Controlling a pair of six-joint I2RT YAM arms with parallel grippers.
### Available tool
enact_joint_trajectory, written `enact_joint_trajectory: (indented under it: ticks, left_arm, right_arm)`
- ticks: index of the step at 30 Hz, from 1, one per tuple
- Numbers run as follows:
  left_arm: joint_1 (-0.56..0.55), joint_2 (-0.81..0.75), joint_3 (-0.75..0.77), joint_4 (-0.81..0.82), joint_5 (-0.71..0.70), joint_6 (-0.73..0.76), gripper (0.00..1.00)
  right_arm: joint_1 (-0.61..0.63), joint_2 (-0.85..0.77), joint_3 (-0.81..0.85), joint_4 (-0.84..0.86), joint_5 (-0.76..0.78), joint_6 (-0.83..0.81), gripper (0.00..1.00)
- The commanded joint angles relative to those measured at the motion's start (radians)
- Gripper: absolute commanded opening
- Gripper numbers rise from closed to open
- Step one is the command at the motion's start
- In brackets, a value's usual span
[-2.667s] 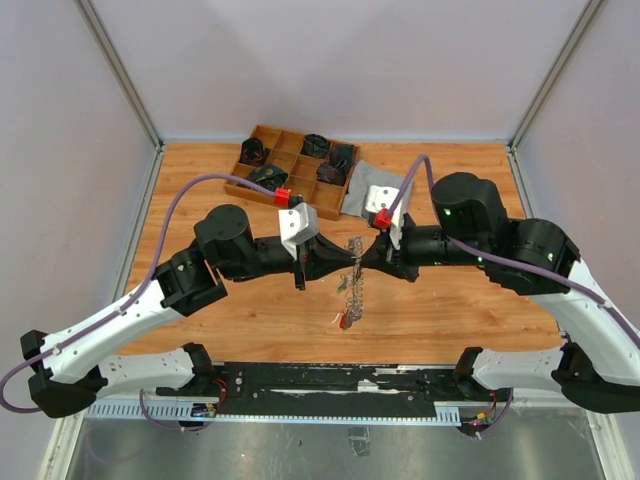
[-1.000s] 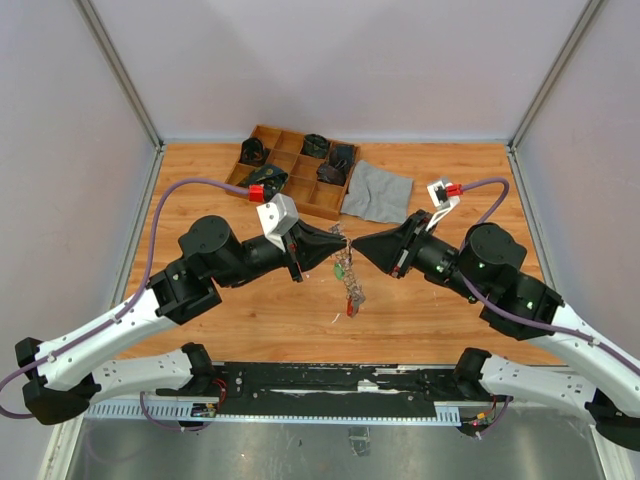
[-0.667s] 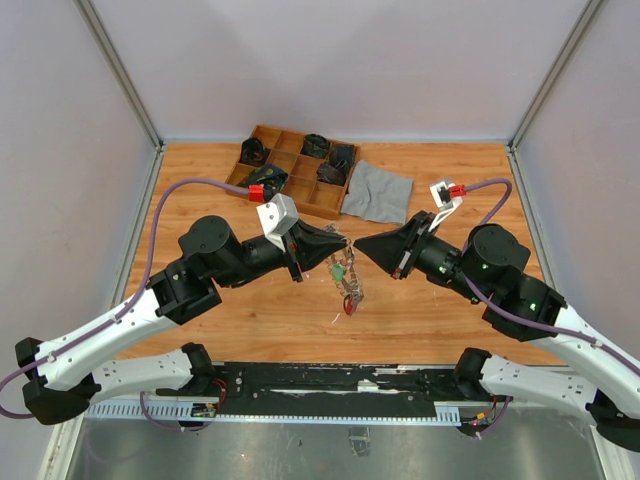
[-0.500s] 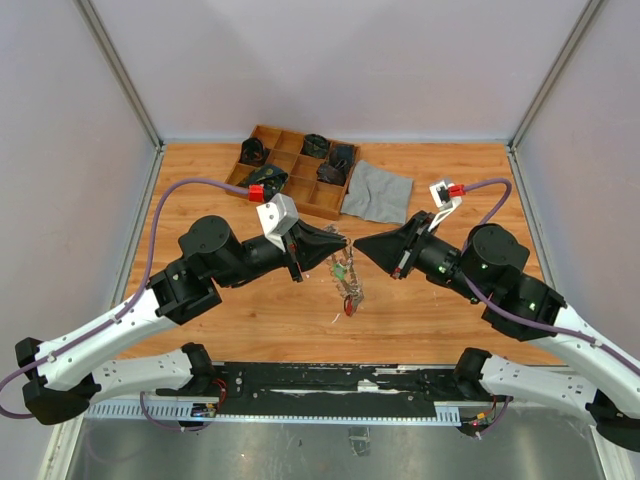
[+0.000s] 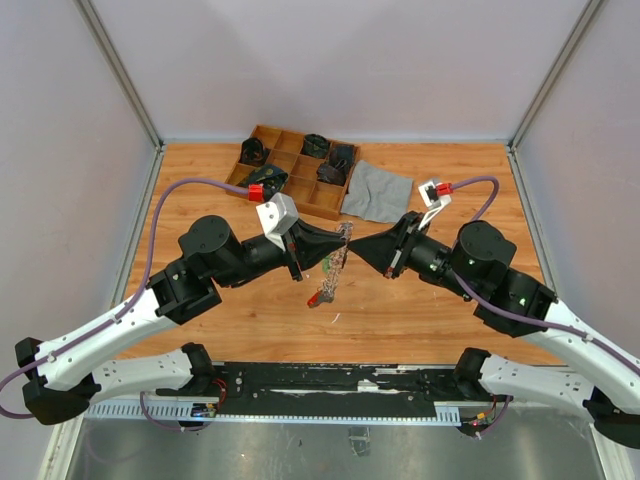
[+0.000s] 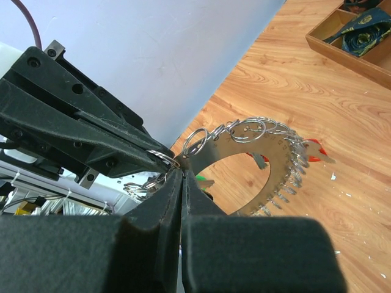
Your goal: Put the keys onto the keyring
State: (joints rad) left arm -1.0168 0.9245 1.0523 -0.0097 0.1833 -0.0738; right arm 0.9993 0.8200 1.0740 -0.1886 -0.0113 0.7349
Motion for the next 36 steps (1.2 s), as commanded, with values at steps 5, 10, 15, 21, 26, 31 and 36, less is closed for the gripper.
enact_joint_trajectory:
  ticks: [5, 10, 15, 21, 26, 31, 36]
  left_arm:
    - [-0.005, -0.021, 0.004, 0.08, 0.027, 0.0, 0.01]
    - [-0.004, -0.03, 0.002, 0.083, 0.028, -0.005, 0.0]
    - [-0.005, -0.037, -0.001, 0.094, 0.038, -0.019, 0.01]
    - [-0.005, -0.041, 0.002, 0.126, 0.097, -0.054, 0.0]
    - [-0.004, -0.039, 0.009, 0.15, 0.184, -0.077, 0.01]
    - [-0.005, -0.033, 0.014, 0.174, 0.234, -0.092, 0.01]
    - [-0.005, -0.031, 0.019, 0.178, 0.253, -0.093, 0.01]
  right_arm:
    - [0.005, 0.007, 0.002, 0.011, -0.025, -0.002, 0.06]
    - [0.005, -0.064, 0.007, 0.02, 0.044, -0.158, 0.24]
    - [0.005, -0.133, -0.012, 0.08, 0.053, -0.346, 0.32]
    - [0.005, -0.121, -0.007, 0.127, -0.181, -0.563, 0.3]
    - [0.005, -0.079, 0.054, 0.072, -0.386, -0.656, 0.3]
    - [0.005, -0.073, 0.059, 0.062, -0.412, -0.671, 0.31]
    - [0.005, -0.071, 0.066, 0.039, -0.417, -0.675, 0.27]
